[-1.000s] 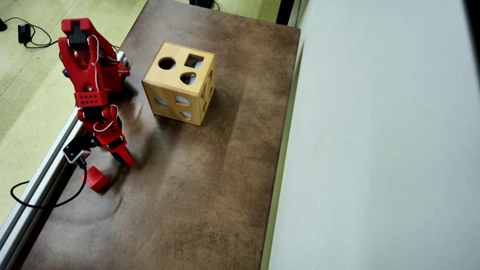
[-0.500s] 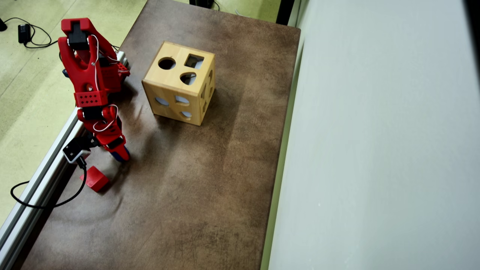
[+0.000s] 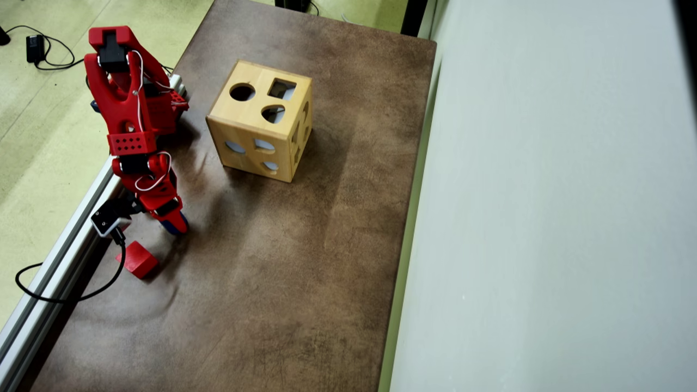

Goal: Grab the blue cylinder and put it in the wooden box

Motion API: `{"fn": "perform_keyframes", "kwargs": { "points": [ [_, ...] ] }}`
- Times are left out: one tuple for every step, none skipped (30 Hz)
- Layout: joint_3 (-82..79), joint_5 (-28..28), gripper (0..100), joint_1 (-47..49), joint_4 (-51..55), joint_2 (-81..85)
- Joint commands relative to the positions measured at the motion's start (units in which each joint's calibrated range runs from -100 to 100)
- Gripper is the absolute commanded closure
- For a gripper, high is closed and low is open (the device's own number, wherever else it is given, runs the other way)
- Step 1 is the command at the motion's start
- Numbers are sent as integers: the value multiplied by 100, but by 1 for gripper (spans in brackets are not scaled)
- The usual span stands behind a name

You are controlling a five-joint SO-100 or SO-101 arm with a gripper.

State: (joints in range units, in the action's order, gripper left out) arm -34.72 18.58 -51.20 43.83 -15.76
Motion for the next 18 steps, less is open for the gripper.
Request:
{"fn": "perform_keyframes", "kwargs": {
  "points": [
    [100,-15,85,-21,12,35],
    [100,-15,86,-21,12,35],
    [100,-10,87,-21,12,35],
    [100,-5,87,-21,12,35],
    [100,0,87,-21,12,35],
    [100,5,87,-21,12,35],
    [100,10,87,-21,12,35],
    [100,20,87,-21,12,35],
    [91,20,87,-21,12,35],
    [91,24,87,-21,12,43],
    [91,24,87,-21,20,52],
    [91,24,87,-21,20,60],
    [91,24,87,-21,20,77],
    [82,24,87,-21,20,86],
    [82,24,87,-21,20,103],
    [82,24,88,-21,28,111],
    [82,24,89,-13,28,120],
    [82,24,91,-13,28,120]
  ]
}}
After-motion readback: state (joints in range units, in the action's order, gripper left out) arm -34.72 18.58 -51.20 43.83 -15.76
